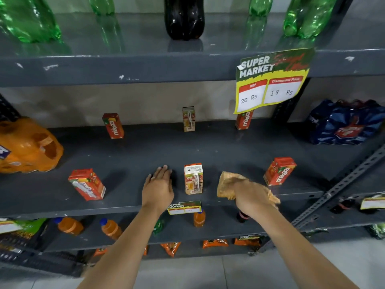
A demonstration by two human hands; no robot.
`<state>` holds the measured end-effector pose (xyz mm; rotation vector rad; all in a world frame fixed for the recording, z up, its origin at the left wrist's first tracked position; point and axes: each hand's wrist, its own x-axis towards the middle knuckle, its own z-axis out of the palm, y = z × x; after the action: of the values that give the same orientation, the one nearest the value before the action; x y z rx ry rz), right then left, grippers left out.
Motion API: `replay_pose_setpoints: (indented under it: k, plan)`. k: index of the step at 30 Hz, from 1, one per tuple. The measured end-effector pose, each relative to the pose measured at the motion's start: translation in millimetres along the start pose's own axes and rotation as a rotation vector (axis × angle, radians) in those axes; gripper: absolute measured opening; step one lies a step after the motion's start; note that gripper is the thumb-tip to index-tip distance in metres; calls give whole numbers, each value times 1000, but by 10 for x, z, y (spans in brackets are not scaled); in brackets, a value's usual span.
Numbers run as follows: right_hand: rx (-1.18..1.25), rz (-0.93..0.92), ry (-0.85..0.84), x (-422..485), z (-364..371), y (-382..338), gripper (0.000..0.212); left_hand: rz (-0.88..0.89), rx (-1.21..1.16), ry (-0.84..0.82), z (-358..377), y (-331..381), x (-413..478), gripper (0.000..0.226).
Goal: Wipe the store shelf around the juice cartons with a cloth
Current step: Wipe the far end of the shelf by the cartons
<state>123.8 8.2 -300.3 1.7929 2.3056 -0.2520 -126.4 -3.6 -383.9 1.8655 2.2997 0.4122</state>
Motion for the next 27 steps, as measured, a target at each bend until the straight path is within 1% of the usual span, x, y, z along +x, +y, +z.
replay_pose_setpoints:
  k: [3, 4, 5, 6, 8, 9, 10, 12, 13, 14, 15, 17, 18, 19, 20, 21, 22, 24, 25, 27]
  plan:
    - [112, -108, -130, -164, -106, 136, 54, -43, -49, -62, -196, 87, 70, 54]
    - [174, -133, -178, -135, -239, 217, 60, -64, -76, -53, -326, 169, 107, 57]
    - [232, -157, -190, -87, -405, 299, 63, -69, -103, -13, -475, 282, 146, 59]
    - [289, -183, -138, -30, -590, 382, 65, -53, -139, 48, -630, 418, 168, 58]
    - [390, -244, 64, 85, -1026, 524, 59, 21, -241, 198, -897, 755, 160, 52]
    - [396, -264, 173, 134, -1264, 560, 54, 77, -291, 267, -984, 939, 128, 49]
    - [383, -251, 247, 227, -1440, 603, 49, 143, -325, 319, -1030, 1126, 76, 46]
    - [343, -177, 293, 461, -1664, 665, 39, 294, -357, 368, -946, 1468, -48, 44]
    - [358, -161, 287, 567, -1714, 680, 30, 354, -365, 356, -840, 1610, -111, 45]
    - [372, -144, 264, 712, -1708, 697, 21, 387, -367, 312, -701, 1729, -163, 46]
    - [366, -146, 239, 846, -1646, 717, 16, 394, -365, 245, -547, 1821, -188, 47]
    - [373, -115, 135, 1119, -1452, 827, 26, 339, -345, 97, -225, 1914, -152, 50]
    - [417, -74, 28, 1229, -1324, 884, 30, 299, -317, 42, -76, 1929, -106, 52]
    - [463, -52, -121, 1305, -1183, 938, 29, 268, -279, 0, 61, 1934, -49, 54]
    - [469, -42, -290, 1370, -1045, 990, 23, 247, -245, -31, 173, 1928, 5, 56]
    - [433, -54, -412, 1435, -911, 1029, 22, 230, -221, -53, 268, 1912, 51, 59]
    - [372, -63, -443, 1506, -806, 1100, 21, 211, -203, -66, 350, 1890, 91, 60]
    - [284, -61, -425, 1579, -699, 1215, 15, 183, -167, -65, 475, 1842, 133, 60]
    - [250, -46, -417, 1606, -670, 1303, 18, 180, -151, -53, 516, 1825, 140, 60]
    - [228, -15, -390, 1581, -631, 1475, 32, 196, -129, -35, 555, 1818, 127, 60]
